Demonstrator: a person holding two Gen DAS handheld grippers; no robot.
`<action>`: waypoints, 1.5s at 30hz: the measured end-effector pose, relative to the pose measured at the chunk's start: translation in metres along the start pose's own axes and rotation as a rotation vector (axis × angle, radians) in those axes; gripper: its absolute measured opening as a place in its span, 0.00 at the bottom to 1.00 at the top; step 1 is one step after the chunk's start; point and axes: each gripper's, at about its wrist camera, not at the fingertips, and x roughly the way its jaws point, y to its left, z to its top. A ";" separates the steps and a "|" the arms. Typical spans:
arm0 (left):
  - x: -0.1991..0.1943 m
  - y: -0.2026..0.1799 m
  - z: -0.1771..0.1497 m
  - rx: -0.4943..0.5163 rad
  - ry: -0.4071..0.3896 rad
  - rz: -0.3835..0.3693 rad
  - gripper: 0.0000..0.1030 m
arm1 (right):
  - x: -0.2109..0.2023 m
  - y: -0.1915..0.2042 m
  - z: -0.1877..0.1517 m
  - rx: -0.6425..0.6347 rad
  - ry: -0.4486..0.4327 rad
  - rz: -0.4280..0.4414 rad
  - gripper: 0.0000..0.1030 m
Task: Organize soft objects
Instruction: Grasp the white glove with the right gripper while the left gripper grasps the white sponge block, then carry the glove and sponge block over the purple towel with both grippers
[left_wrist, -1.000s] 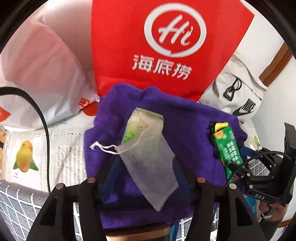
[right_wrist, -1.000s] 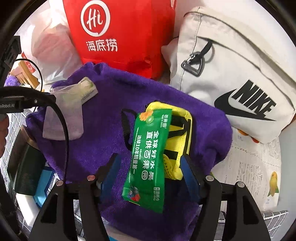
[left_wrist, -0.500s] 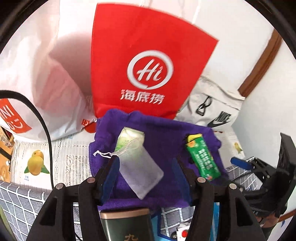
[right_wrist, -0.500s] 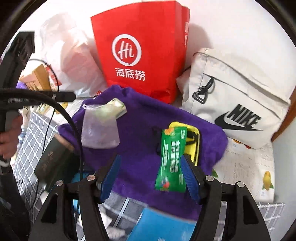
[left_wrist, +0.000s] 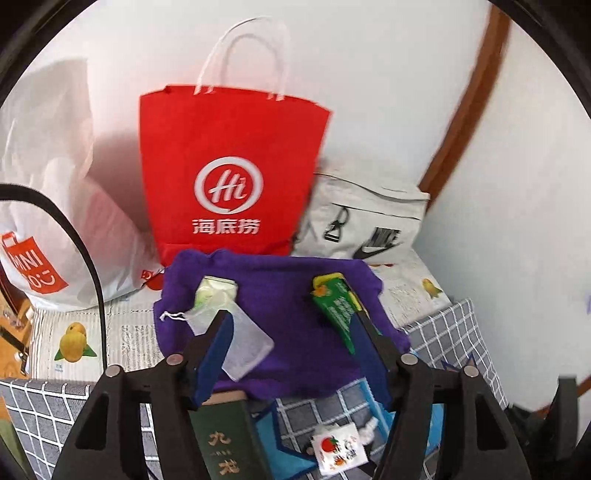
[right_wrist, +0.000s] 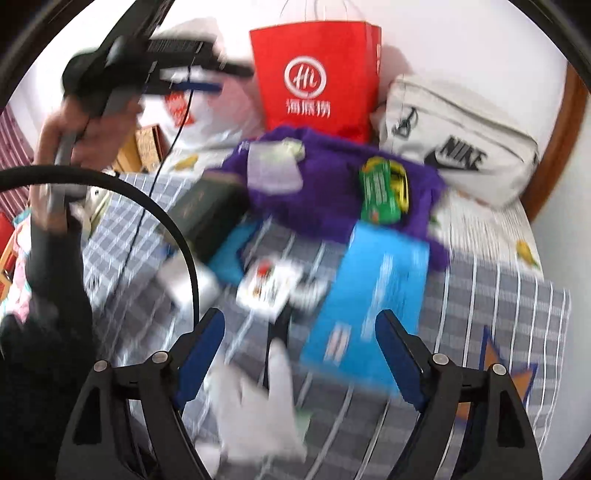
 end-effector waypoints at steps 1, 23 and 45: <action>-0.005 -0.006 -0.002 0.015 -0.002 -0.003 0.64 | -0.001 0.004 -0.014 -0.004 0.016 -0.002 0.81; -0.069 -0.017 -0.145 0.063 0.118 0.143 0.67 | 0.036 0.017 -0.110 0.009 0.080 0.078 0.16; 0.031 -0.018 -0.215 0.039 0.296 0.178 0.80 | 0.040 -0.013 -0.125 0.096 0.091 0.052 0.23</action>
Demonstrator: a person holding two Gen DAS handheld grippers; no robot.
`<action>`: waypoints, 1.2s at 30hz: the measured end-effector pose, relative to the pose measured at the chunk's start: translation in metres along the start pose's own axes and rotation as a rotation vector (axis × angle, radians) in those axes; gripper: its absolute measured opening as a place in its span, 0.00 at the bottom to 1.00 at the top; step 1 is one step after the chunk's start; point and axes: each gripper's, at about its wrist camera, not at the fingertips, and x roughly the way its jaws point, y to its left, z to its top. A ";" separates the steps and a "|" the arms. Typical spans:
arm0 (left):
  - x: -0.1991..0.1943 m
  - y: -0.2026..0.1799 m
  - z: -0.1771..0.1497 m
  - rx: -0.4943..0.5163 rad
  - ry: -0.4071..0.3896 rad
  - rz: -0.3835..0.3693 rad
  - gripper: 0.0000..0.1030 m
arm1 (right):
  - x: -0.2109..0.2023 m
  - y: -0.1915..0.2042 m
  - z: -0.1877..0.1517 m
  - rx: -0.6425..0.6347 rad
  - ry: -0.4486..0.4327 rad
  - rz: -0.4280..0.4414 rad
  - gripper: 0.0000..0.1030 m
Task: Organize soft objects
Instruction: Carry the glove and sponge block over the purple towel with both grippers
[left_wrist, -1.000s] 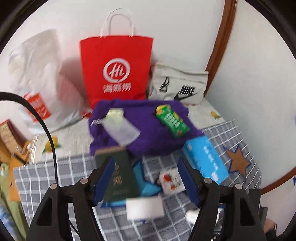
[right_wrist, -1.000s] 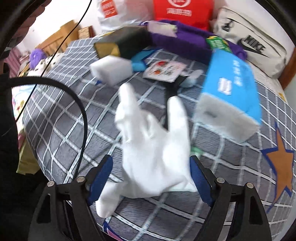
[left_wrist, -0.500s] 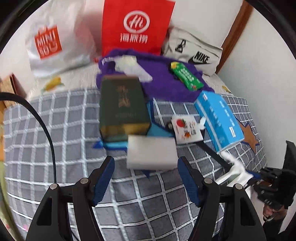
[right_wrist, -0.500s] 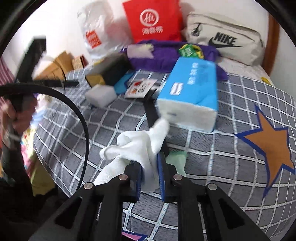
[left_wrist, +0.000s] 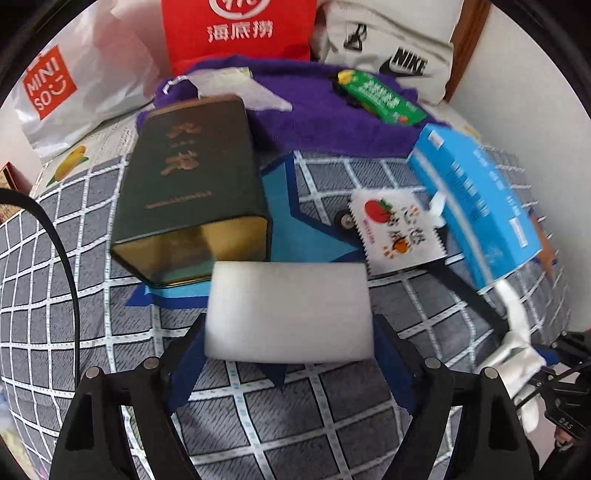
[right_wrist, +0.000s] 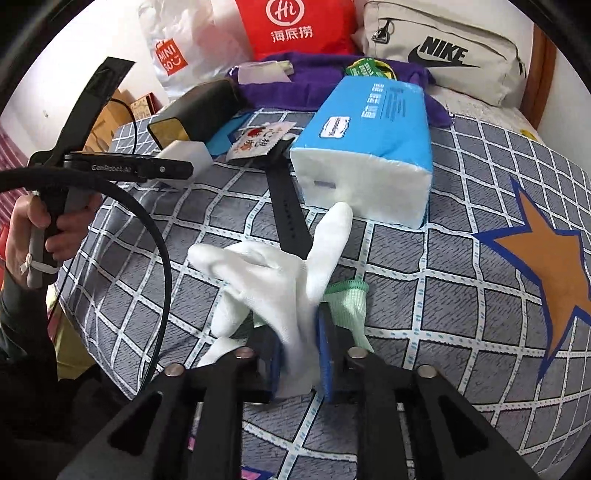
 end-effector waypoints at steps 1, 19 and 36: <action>0.005 -0.002 0.000 0.007 0.014 0.009 0.80 | 0.002 0.001 0.001 -0.004 -0.003 -0.002 0.29; -0.049 0.011 -0.005 -0.031 -0.112 -0.044 0.77 | -0.064 -0.002 0.022 -0.016 -0.160 0.092 0.07; -0.098 0.040 0.039 -0.082 -0.234 -0.052 0.77 | -0.089 -0.016 0.156 -0.012 -0.302 0.122 0.07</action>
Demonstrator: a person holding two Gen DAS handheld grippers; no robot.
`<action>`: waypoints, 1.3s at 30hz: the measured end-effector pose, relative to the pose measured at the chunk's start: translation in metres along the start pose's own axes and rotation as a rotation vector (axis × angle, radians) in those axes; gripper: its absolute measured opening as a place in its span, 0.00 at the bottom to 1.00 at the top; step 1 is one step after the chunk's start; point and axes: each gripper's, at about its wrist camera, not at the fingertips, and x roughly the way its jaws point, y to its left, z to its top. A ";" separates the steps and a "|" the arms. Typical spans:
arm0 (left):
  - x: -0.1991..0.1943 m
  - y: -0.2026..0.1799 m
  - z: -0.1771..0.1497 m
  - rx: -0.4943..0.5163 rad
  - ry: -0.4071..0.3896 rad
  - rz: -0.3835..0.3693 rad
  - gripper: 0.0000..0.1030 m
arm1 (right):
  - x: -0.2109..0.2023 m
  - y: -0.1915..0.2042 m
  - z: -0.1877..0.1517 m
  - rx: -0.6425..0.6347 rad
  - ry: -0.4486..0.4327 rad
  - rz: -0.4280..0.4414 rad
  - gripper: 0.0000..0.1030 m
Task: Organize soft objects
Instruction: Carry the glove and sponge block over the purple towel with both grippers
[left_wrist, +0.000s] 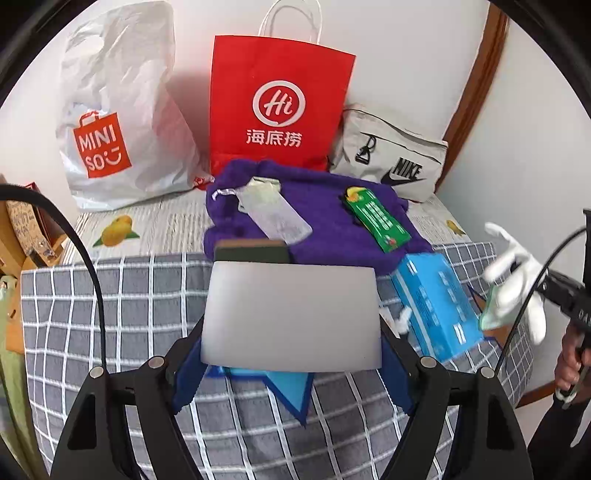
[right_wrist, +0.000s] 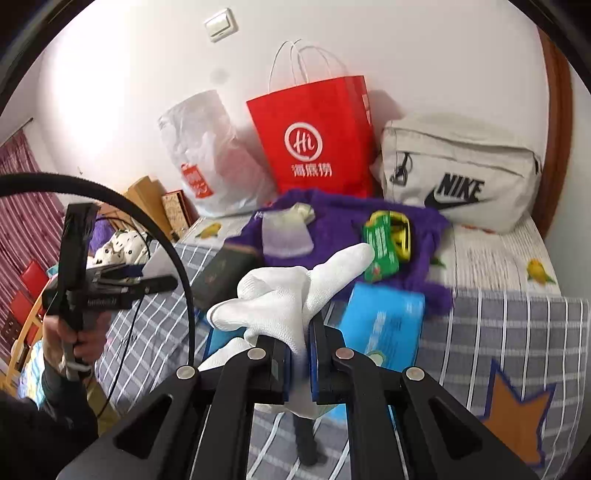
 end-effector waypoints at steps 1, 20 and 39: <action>0.002 0.001 0.003 0.000 0.000 0.003 0.77 | 0.006 -0.001 0.009 -0.006 -0.002 -0.010 0.07; 0.076 0.015 0.136 -0.039 0.001 0.053 0.77 | 0.133 -0.031 0.118 0.001 0.032 -0.014 0.08; 0.132 0.028 0.164 -0.082 0.010 0.009 0.77 | 0.185 -0.049 0.115 0.007 0.148 0.044 0.08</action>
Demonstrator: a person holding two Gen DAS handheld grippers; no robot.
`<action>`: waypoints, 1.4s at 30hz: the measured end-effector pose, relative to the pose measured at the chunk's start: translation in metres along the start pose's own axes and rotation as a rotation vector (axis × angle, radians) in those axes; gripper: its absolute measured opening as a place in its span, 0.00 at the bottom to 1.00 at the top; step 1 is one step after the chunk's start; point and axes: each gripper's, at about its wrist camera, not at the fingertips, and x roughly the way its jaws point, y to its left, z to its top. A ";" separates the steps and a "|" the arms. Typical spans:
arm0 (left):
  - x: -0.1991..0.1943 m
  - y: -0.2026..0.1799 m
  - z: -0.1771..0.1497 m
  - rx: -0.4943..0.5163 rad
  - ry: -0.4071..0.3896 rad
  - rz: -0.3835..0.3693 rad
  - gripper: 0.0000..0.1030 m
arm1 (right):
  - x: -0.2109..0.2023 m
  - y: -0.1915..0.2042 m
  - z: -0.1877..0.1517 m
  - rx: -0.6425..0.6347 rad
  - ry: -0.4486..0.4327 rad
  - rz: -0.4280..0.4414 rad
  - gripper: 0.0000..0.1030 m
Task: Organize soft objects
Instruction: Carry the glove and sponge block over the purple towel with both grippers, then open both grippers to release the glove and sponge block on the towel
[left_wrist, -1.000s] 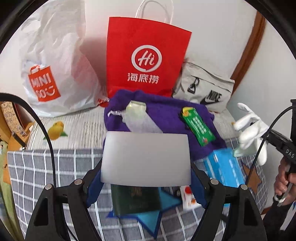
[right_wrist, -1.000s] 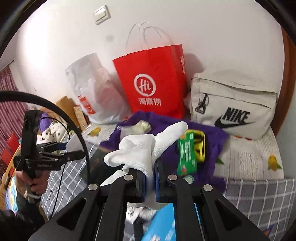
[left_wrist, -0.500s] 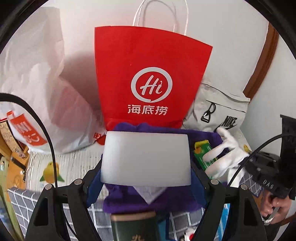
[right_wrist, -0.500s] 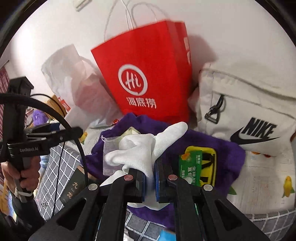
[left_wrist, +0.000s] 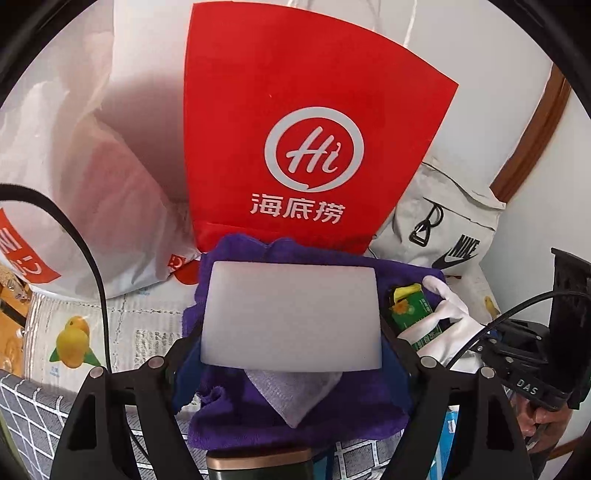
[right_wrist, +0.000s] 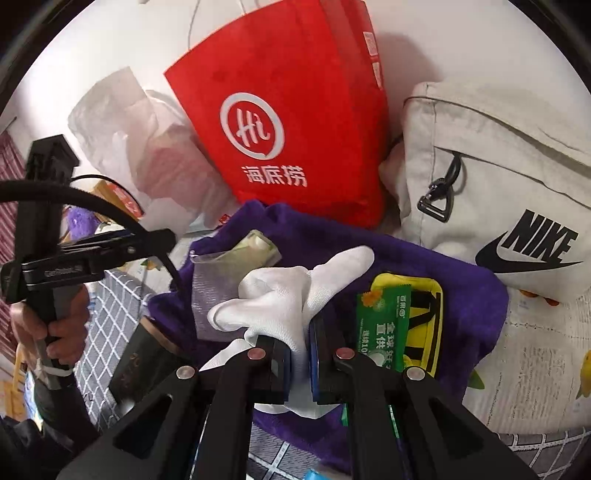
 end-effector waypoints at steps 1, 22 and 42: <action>0.000 0.000 0.000 0.001 0.002 -0.005 0.77 | -0.002 0.001 0.000 -0.006 -0.003 0.010 0.08; 0.025 -0.005 -0.004 0.013 0.051 0.016 0.77 | 0.052 0.002 -0.011 -0.060 0.151 -0.086 0.10; 0.043 -0.020 -0.012 0.040 0.116 -0.013 0.77 | 0.037 -0.011 -0.008 -0.069 0.150 -0.117 0.61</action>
